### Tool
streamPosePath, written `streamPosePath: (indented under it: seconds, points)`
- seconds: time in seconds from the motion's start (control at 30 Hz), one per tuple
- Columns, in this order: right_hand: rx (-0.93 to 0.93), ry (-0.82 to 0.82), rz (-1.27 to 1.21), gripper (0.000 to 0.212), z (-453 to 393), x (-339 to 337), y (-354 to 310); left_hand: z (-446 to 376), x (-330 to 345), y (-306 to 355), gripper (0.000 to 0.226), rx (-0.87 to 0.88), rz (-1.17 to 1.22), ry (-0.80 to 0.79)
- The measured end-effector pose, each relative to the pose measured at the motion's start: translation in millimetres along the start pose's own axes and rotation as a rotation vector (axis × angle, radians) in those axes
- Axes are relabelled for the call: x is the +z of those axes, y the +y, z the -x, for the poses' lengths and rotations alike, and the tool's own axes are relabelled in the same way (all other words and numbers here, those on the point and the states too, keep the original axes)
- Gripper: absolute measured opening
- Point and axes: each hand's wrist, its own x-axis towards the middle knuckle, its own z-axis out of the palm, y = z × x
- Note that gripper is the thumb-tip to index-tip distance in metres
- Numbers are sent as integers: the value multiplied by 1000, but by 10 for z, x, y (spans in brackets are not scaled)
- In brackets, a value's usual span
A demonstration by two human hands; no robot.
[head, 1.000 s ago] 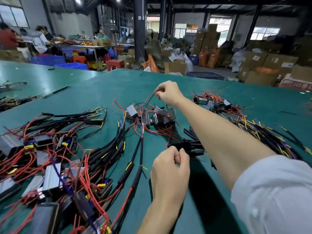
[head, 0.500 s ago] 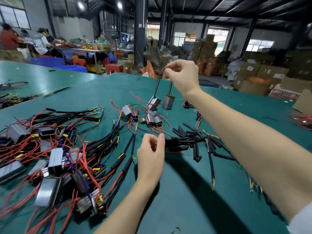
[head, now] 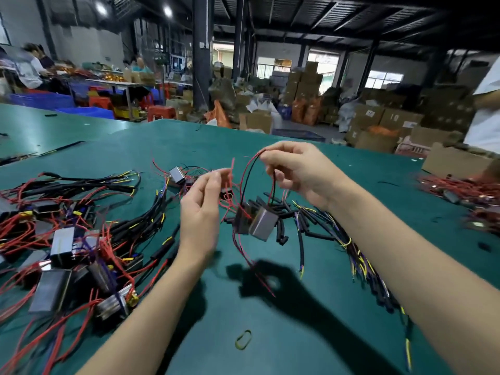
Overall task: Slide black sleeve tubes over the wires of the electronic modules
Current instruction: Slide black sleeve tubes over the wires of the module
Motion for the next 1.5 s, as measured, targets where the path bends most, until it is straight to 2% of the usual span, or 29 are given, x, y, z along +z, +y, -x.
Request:
streamPosePath:
  seconds: [0.07, 0.13, 0.23, 0.33, 0.43, 0.53, 0.6, 0.67, 0.73, 0.8, 0.9, 1.03, 1.23, 1.3, 1.4, 1.5]
  points:
    - [70, -35, -56, 11, 150, -10, 101, 61, 53, 99, 16, -28, 7, -182]
    - [139, -62, -102, 12, 290, -31, 221, 140, 96, 153, 12, -19, -26, -268]
    - [245, -133, -249, 10, 464, -103, 388, 177, 125, 131, 12, 14, -102, -287]
    - [267, -129, -369, 17, 572, -178, 529, 188, 140, 91, 12, 27, -239, -308]
    - [240, -51, -440, 15, 606, -183, 679, 224, 152, 0, 9, 84, -488, -274]
    - [241, 28, -522, 11, 605, -163, 807, 212, 87, -62, 27, 30, -688, -57]
    - [236, 59, -547, 10, 600, -157, 867, 198, 54, -22, 33, 134, -785, -2]
    - [214, 68, -557, 10, 607, -148, 912, 223, 75, 28, 37, 188, -666, -214]
    - [182, 25, -564, 14, 613, -141, 944, 290, 132, 50, 35, 153, -505, -476]
    - [167, -24, -535, 18, 625, -140, 956, 319, 165, 37, 28, 130, -448, -550]
    - [139, -45, -472, 17, 640, -147, 938, 297, 151, 22, 18, 1, -355, -469]
    - [132, 36, -320, 10, 649, -174, 928, 250, 126, 50, 8, -125, -189, -349]
    - [326, 87, 86, 17, 727, -379, 953, 173, 18, 113, 5, -278, 168, -174]
    - [358, 73, 128, 16, 759, -423, 963, 128, -27, 113, 12, -326, 286, -119]
    - [378, -6, 168, 18, 784, -415, 953, 77, -50, 79, 10, -430, 382, -105]
    - [408, -77, 325, 19, 789, -379, 963, 109, 3, 30, 11, -538, 413, -177]
